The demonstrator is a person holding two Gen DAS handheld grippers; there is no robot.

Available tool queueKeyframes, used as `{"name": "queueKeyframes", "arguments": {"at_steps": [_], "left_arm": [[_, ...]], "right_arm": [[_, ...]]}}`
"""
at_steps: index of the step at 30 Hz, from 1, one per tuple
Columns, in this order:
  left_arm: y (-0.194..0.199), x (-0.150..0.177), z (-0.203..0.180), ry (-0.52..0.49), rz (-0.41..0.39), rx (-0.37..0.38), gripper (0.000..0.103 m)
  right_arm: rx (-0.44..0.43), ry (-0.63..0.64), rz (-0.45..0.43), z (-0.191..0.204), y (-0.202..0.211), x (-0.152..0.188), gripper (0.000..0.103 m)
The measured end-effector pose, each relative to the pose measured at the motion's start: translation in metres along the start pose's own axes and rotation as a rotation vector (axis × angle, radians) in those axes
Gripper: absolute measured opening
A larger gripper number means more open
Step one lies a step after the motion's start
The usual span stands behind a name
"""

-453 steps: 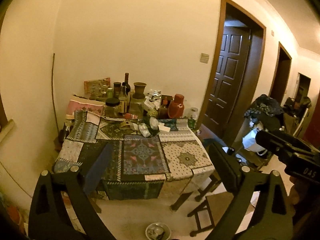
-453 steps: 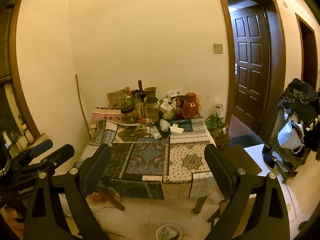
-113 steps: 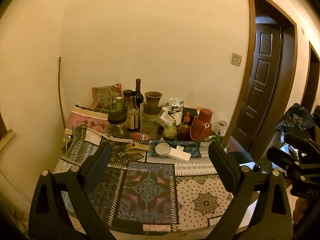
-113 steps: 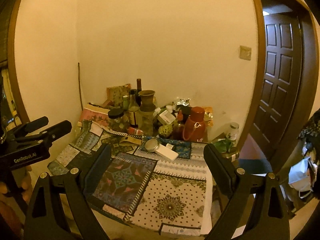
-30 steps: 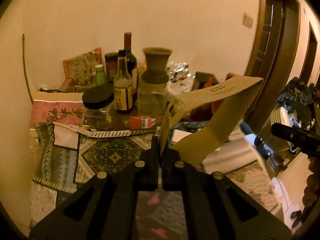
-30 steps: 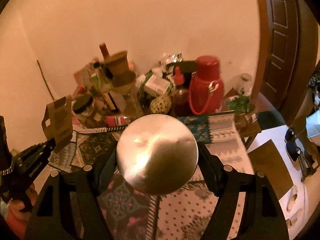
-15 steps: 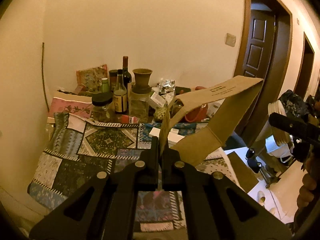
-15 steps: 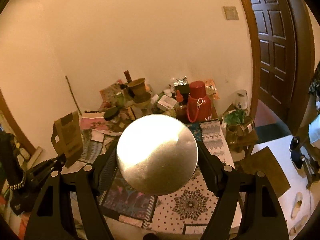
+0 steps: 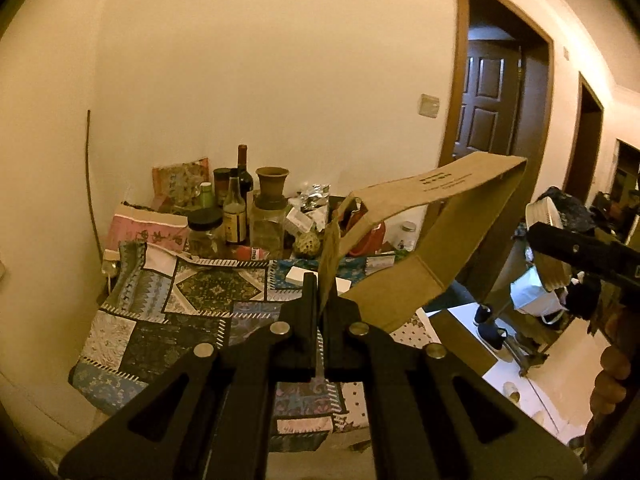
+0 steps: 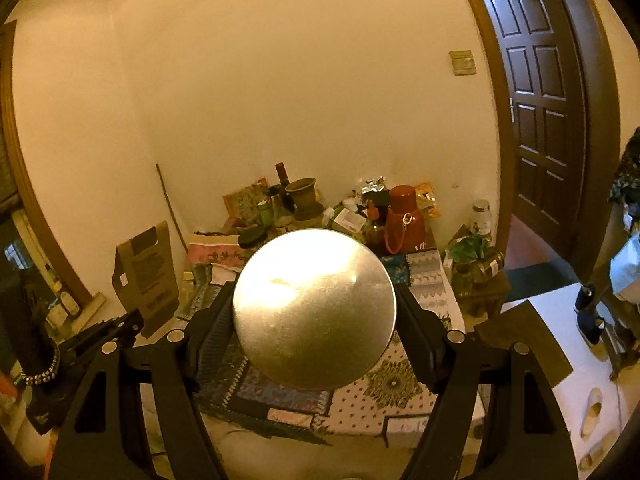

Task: Collect trash
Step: 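Carry the cardboard strip and white lid down over the white floor bowl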

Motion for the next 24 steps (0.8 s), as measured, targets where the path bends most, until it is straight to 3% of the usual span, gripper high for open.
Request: {"name": "queueKeyframes", "arguments": {"at_steps": [4, 14, 24], "left_arm": [[0.031, 0.010, 0.004, -0.015, -0.006, 0.033, 0.000], [0.123, 0.071, 0.033, -0.049, 0.076, 0.075, 0.000], [0.157, 0.131, 0.042, -0.032, 0.189, 0.109, 0.000]], "right_arm": [[0.025, -0.010, -0.003, 0.017, 0.021, 0.017, 0.073], [0.078, -0.057, 0.030, 0.066, 0.075, 0.083, 0.073], [0.127, -0.060, 0.154, 0.080, 0.091, 0.140, 0.073]]}}
Point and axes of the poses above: each gripper's, at about its wrist camera, not at the fingertips, and y roughly against the way its jaws point, z to its left, x to its underside, the point moved 8 cm from there along -y, roughly the way its jaws point, and after that the axes turned 7 degrees about x, right-handed, at the moved point
